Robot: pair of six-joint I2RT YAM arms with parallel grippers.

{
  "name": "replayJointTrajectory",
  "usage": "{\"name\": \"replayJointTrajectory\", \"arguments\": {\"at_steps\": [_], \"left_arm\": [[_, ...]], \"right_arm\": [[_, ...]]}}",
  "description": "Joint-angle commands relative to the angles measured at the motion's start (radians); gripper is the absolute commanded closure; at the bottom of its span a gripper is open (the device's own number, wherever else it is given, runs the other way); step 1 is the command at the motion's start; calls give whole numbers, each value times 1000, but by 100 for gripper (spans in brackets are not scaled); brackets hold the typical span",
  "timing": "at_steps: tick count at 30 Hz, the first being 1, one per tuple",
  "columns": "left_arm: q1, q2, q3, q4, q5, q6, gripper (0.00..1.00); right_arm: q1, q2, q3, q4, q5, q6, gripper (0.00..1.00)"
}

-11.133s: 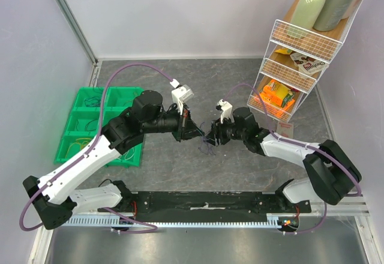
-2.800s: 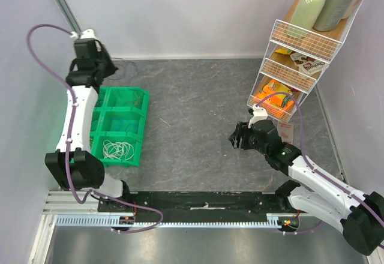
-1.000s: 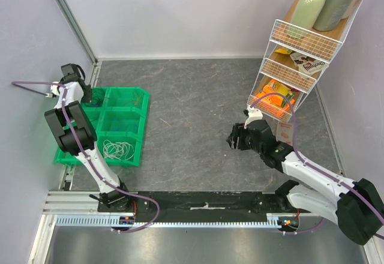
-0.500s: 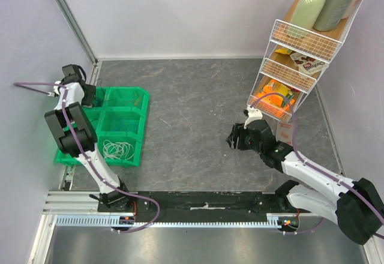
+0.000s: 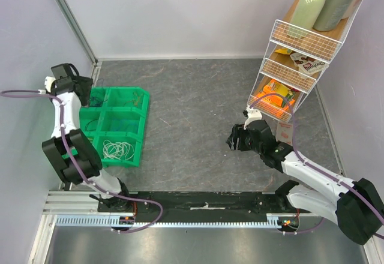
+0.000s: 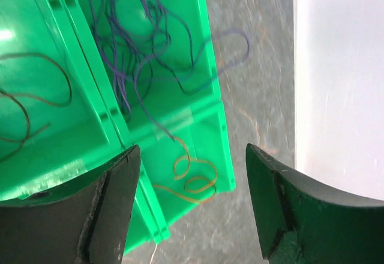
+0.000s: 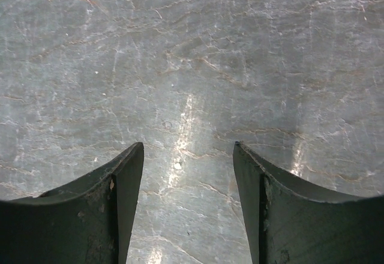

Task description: Untangle the cables

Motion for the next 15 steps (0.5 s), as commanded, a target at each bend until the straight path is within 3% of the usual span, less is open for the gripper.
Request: {"name": "replayJointTrajectory", "arguments": {"at_steps": [1, 3, 7, 12, 15], "left_arm": [[-92, -176, -95, 68, 153, 27, 23], [-195, -266, -159, 122, 176, 53, 23], [-546, -411, -260, 264, 196, 201, 21], [-952, -555, -395, 442, 157, 389, 18], [-1140, -620, -480, 519, 150, 473, 13]], "right_arm": [[-3, -46, 63, -71, 57, -44, 30], [-3, -90, 79, -112, 98, -55, 28], [-3, -207, 124, -220, 204, -72, 21], [-3, -377, 164, -347, 336, -75, 2], [-3, -486, 175, -389, 392, -81, 2]]}}
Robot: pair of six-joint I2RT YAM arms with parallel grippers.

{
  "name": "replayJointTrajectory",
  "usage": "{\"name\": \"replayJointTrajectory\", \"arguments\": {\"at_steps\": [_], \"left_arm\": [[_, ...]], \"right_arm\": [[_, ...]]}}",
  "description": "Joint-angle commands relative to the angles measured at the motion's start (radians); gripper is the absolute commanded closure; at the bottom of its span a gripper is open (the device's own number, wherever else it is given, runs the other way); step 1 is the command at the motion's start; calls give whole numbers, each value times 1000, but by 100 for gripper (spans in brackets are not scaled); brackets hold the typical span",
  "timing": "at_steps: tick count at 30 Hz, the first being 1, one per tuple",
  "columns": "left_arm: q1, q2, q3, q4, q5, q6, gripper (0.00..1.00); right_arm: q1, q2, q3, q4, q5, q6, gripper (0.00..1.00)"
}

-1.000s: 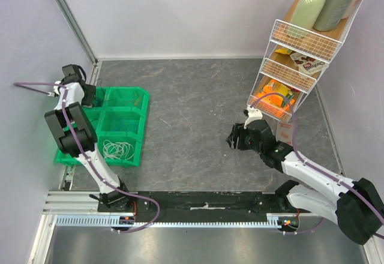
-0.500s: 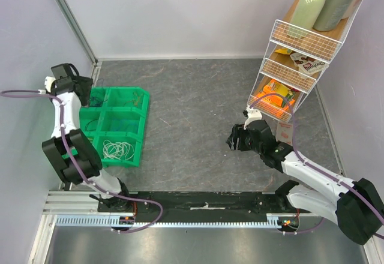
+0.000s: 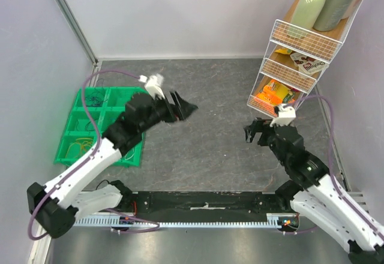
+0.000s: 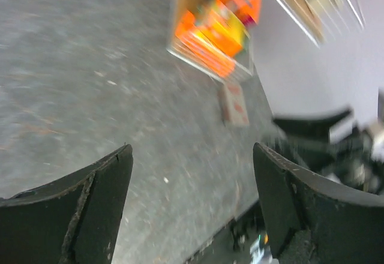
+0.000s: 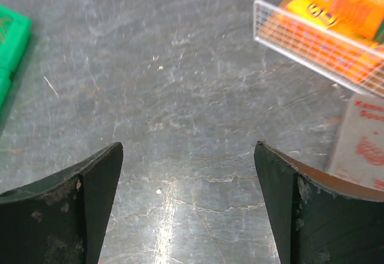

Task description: Untangle the cables

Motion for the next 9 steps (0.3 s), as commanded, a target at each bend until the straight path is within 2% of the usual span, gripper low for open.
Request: {"name": "replayJointTrajectory", "arguments": {"at_steps": [1, 5, 9], "left_arm": [[-225, -100, -106, 170, -26, 233, 12], [-379, -215, -132, 182, -72, 350, 10], [-405, -366, -135, 231, 4, 400, 7]], "right_arm": [[-3, -142, 47, -103, 145, -7, 2], [-3, -260, 65, -102, 135, -8, 2], [-3, -429, 111, -53, 104, -73, 2]]}}
